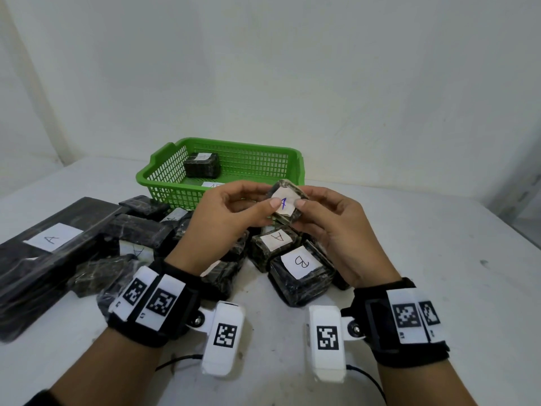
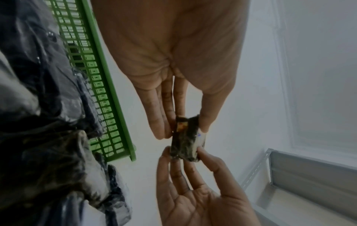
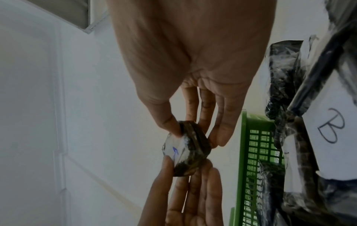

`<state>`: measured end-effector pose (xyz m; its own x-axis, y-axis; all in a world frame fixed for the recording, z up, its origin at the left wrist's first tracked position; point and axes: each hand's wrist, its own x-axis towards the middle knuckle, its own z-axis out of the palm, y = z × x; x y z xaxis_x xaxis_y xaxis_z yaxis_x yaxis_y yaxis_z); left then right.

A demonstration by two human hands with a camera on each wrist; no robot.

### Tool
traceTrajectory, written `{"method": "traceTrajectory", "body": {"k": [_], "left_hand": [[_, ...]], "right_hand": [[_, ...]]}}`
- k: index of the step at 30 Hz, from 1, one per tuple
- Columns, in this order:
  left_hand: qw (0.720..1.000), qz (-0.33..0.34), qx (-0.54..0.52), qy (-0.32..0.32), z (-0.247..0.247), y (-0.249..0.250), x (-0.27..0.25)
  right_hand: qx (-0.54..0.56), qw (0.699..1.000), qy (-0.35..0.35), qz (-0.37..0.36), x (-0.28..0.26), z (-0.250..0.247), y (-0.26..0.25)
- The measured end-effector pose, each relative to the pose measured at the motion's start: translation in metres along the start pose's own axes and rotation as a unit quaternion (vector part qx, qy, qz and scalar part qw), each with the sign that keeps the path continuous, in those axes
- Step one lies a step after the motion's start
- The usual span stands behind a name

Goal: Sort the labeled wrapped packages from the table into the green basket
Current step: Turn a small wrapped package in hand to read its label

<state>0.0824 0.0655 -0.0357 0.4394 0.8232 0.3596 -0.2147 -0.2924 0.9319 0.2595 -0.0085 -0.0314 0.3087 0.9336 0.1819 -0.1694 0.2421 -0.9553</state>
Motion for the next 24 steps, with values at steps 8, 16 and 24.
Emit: {"method": "traceTrajectory", "body": {"k": [8,16,24], "left_hand": [[0.995,-0.081,-0.039,0.044,-0.001,-0.001,0.009],[0.992,-0.096,0.077,-0.004,-0.035,0.03,0.067],[0.956,-0.149,0.241,0.072,-0.097,0.029,0.185]], "right_hand": [[0.062,0.997,0.012,0.043,0.008,0.011,0.006],[-0.007,0.999,0.008,0.044,0.07,0.035,-0.026],[-0.067,0.988,0.014,0.136,0.17,0.067,-0.019]]}}
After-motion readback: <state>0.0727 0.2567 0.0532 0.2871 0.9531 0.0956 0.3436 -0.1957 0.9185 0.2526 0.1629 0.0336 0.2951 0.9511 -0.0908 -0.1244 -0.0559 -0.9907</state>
